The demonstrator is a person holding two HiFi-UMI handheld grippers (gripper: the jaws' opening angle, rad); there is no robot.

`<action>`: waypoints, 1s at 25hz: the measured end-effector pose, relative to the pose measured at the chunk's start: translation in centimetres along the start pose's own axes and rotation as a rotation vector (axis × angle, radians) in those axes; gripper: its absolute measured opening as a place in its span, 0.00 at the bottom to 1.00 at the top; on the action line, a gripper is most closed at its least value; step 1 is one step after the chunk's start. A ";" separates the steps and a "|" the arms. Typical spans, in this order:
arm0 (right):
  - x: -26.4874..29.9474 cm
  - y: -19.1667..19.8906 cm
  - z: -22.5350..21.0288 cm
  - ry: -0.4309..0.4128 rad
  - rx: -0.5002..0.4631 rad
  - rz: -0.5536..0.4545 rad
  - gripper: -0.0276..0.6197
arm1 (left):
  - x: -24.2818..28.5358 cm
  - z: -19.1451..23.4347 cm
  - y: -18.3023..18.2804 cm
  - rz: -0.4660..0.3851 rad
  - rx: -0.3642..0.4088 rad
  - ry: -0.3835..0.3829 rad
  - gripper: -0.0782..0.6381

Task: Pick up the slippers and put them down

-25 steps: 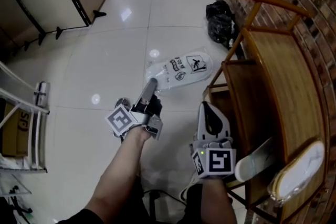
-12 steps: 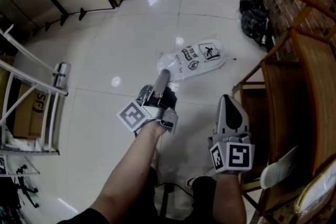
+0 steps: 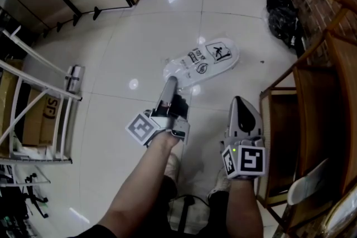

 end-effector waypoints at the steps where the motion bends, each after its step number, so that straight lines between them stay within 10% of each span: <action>1: -0.1 0.3 -0.4 0.005 -0.005 0.006 0.06 | 0.1 0.2 0.1 0.001 0.012 -0.003 0.22; 14: 2.3 1.0 -2.4 0.077 0.020 0.118 0.06 | 0.0 1.7 0.6 0.008 0.015 -0.072 0.22; 25: 3.9 6.2 0.0 0.045 0.054 0.226 0.06 | -2.5 13.2 3.5 -0.122 -0.173 -0.225 0.22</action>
Point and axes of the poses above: the fingertips, and each gripper's own axes: x forward along the fingers, z to its left, y out of its underside, the point moved 4 cm from there along -x, backward along the fingers, and after that the axes turned 13 degrees about -y, right-handed, at the moved point
